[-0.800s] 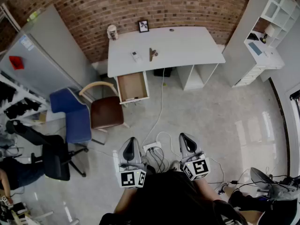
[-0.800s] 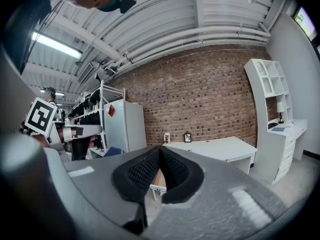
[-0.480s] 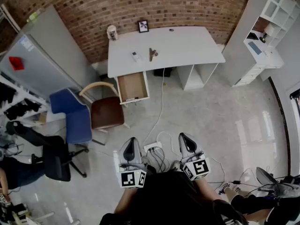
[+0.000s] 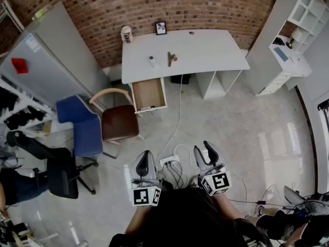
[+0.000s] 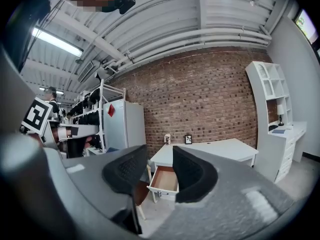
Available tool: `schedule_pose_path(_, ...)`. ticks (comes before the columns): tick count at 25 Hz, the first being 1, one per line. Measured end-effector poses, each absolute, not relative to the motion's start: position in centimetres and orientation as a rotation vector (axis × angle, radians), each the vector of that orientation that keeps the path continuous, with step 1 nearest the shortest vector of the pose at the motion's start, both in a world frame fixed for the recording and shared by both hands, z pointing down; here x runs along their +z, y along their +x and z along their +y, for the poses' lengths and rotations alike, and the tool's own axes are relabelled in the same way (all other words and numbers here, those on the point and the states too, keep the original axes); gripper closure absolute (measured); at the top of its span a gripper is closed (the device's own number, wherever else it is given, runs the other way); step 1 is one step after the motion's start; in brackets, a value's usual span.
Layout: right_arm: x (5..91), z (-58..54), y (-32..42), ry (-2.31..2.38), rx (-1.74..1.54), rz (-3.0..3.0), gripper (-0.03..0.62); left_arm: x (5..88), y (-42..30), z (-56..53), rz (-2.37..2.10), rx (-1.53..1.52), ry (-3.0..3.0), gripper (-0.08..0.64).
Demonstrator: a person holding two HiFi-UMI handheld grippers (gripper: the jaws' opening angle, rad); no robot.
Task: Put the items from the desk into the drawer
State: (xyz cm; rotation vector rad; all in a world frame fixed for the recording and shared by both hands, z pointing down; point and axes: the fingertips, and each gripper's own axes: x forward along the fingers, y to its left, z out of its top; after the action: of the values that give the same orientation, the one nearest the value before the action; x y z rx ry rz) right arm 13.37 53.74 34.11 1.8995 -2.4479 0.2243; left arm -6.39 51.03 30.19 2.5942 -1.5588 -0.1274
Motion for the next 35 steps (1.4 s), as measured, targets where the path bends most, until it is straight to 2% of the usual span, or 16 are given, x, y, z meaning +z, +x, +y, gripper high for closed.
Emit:
schedule_pose_path(11, 34.3, 51.3, 7.0, 1.954, 0.234, -2.394, 0.427, 30.6, -12.5, 48.9, -1.471, -0.137, 2.625, 0.541)
schedule_pose_path(18, 34.4, 50.2, 5.2, 1.965, 0.235, -2.376, 0.428, 31.2, -13.8, 48.2, -1.434, -0.147, 2.636, 0.541)
schedule_pose_path(27, 35.4, 45.5, 5.2, 1.949, 0.247, -2.402, 0.428, 32.2, -13.8, 45.0, -1.458, -0.13, 2.606, 0.541)
schedule_pose_path(35, 36.5, 37.6, 8.3, 1.885, 0.264, -2.446, 0.428, 32.6, -10.3, 37.8, -1.523, -0.119, 2.571, 0.541)
